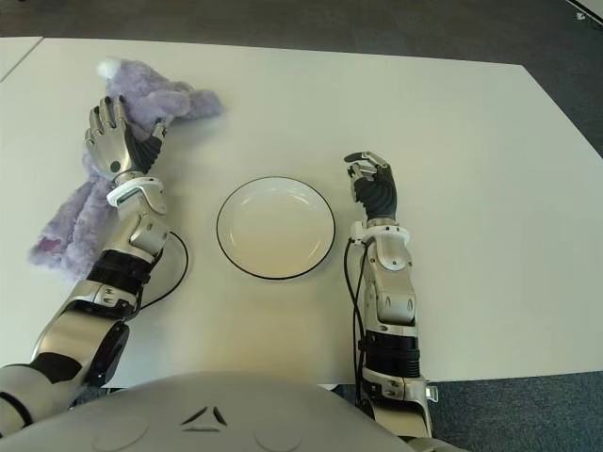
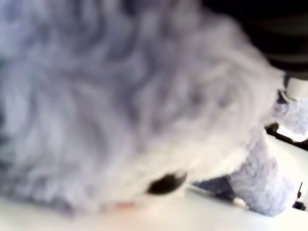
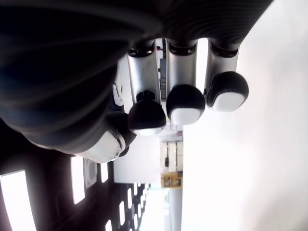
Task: Put the doll into the plate.
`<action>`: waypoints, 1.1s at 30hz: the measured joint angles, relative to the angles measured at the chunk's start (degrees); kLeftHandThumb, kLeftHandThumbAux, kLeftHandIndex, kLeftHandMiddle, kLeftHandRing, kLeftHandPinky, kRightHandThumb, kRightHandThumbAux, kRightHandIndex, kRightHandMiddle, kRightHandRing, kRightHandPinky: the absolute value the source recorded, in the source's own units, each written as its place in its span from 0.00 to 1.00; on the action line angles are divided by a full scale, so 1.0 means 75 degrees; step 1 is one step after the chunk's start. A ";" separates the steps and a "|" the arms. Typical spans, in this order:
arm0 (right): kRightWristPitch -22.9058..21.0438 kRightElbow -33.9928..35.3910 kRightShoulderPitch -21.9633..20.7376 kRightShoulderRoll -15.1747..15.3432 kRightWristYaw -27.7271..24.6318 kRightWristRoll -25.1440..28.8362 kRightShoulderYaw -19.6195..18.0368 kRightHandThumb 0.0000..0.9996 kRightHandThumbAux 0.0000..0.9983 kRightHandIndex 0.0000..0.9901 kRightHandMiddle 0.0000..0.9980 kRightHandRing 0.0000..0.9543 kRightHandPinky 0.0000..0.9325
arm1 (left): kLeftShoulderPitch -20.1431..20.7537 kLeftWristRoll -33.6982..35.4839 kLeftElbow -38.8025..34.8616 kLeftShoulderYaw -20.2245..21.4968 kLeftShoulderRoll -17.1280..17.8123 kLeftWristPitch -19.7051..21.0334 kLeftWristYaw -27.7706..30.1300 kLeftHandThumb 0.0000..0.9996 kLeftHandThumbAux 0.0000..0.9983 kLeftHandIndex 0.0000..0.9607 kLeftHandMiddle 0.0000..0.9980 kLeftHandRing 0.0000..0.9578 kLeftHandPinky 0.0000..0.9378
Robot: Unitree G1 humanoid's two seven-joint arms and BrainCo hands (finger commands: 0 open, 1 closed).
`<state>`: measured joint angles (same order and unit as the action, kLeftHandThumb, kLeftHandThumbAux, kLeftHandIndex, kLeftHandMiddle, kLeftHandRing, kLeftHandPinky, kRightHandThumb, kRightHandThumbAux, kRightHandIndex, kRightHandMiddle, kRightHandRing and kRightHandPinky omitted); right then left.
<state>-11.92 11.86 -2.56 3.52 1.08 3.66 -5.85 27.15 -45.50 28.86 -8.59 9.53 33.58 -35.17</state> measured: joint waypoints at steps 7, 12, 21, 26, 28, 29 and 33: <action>0.0000 0.0030 0.0005 -0.0011 -0.0016 0.0017 -0.0020 0.72 0.71 0.45 0.88 0.92 0.96 | 0.0562 -0.0018 0.0513 -0.0119 -0.0215 0.0904 -0.0002 0.36 0.12 0.00 0.00 0.00 0.05; 0.0001 0.0031 0.0004 -0.0013 -0.0016 0.0013 -0.0030 0.72 0.71 0.45 0.89 0.93 0.96 | 0.0791 0.0062 0.0894 -0.0075 -0.0286 0.0939 -0.0247 0.47 0.19 0.01 0.05 0.10 0.24; 0.0009 0.0031 0.0005 -0.0013 -0.0020 0.0010 -0.0030 0.72 0.71 0.45 0.89 0.93 0.96 | 0.1089 0.0408 0.1663 0.0121 -0.0143 -0.0258 -0.0989 0.80 0.33 0.28 0.36 0.53 0.65; 0.0034 0.0029 0.0003 -0.0014 -0.0015 0.0005 -0.0031 0.72 0.71 0.45 0.89 0.93 0.96 | 0.1089 0.0447 0.1912 -0.0056 0.0169 -0.1140 -0.1016 0.87 0.36 0.48 0.55 0.68 0.75; 0.0048 0.0029 0.0003 -0.0012 -0.0015 0.0005 -0.0035 0.72 0.71 0.45 0.89 0.93 0.96 | 0.1089 0.0448 0.1958 -0.0154 0.0297 -0.1411 -0.1004 0.89 0.37 0.54 0.60 0.72 0.78; 0.0053 0.0029 0.0004 -0.0010 -0.0015 0.0005 -0.0039 0.72 0.71 0.45 0.89 0.93 0.96 | 0.1089 0.0449 0.1985 -0.0196 0.0350 -0.1524 -0.0988 0.90 0.38 0.56 0.62 0.73 0.79; 0.0093 0.0027 0.0004 -0.0011 -0.0014 0.0003 -0.0047 0.72 0.71 0.45 0.89 0.93 0.96 | 0.1097 0.0474 0.2025 -0.0270 0.0460 -0.1806 -0.0879 0.96 0.55 0.65 0.53 0.79 0.81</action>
<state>-11.23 12.06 -2.53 3.44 0.98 3.68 -6.20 35.39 -41.94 44.05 -10.61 12.98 20.03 -41.77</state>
